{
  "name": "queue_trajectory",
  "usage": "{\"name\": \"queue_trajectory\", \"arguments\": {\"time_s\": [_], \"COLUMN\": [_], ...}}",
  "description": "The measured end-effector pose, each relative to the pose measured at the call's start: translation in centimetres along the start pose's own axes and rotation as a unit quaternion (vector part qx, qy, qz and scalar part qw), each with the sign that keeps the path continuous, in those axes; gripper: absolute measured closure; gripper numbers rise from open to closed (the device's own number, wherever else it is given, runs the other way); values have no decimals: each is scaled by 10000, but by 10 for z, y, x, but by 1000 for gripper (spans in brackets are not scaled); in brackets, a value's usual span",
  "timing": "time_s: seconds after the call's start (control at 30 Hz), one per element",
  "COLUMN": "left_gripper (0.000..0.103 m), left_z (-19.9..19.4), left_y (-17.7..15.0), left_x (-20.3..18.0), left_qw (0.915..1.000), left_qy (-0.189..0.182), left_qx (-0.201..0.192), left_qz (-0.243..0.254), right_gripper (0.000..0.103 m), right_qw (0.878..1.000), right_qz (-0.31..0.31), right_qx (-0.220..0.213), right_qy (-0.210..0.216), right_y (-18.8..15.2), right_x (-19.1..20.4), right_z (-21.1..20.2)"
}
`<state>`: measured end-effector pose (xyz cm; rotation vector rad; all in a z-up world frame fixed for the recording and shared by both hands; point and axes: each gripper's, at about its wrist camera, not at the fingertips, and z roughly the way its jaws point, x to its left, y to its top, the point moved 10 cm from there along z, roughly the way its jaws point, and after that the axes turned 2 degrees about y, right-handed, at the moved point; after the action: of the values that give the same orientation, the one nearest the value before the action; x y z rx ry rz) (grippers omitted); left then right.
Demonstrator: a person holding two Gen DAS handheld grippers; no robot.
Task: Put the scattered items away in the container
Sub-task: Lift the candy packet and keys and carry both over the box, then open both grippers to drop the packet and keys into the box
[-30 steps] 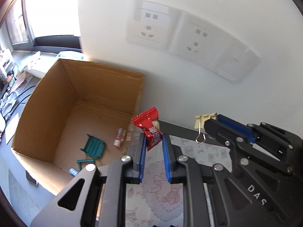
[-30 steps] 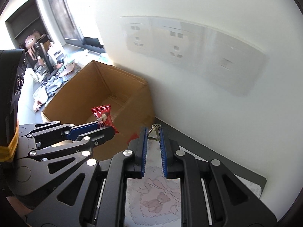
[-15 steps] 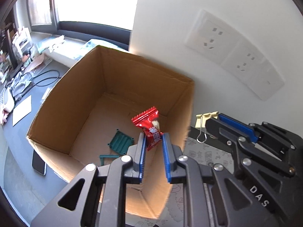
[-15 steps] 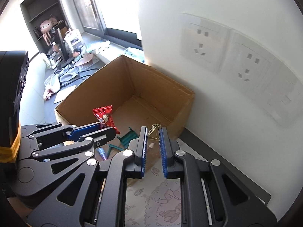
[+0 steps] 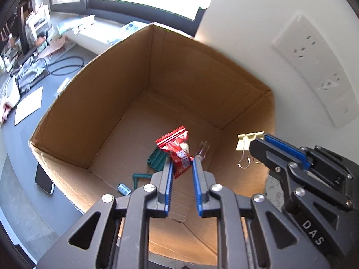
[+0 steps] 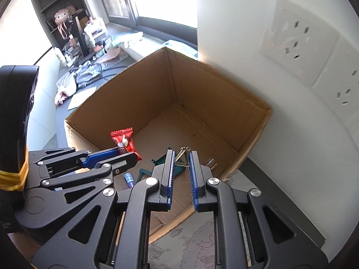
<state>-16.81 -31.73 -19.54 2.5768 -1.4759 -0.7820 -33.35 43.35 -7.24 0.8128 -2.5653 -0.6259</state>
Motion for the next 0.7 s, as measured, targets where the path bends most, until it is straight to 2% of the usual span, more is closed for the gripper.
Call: {"name": "queue_trajectory", "arguments": {"time_s": [0.53,0.7], "left_gripper": [86,86], "left_z": [43,49], "left_y": [-9,-12], "left_x": [14,13], "left_qw": [9988,9983], "left_qy": [97,123], "left_qx": [471,563], "left_qz": [-123,-90], "right_gripper": [90,90], "right_qw": [9983,9979], "right_qz": [-119,-130], "right_qx": [575,638], "right_qy": [50,56], "right_y": [-11,-12], "right_x": [2,2], "right_z": [55,64]}}
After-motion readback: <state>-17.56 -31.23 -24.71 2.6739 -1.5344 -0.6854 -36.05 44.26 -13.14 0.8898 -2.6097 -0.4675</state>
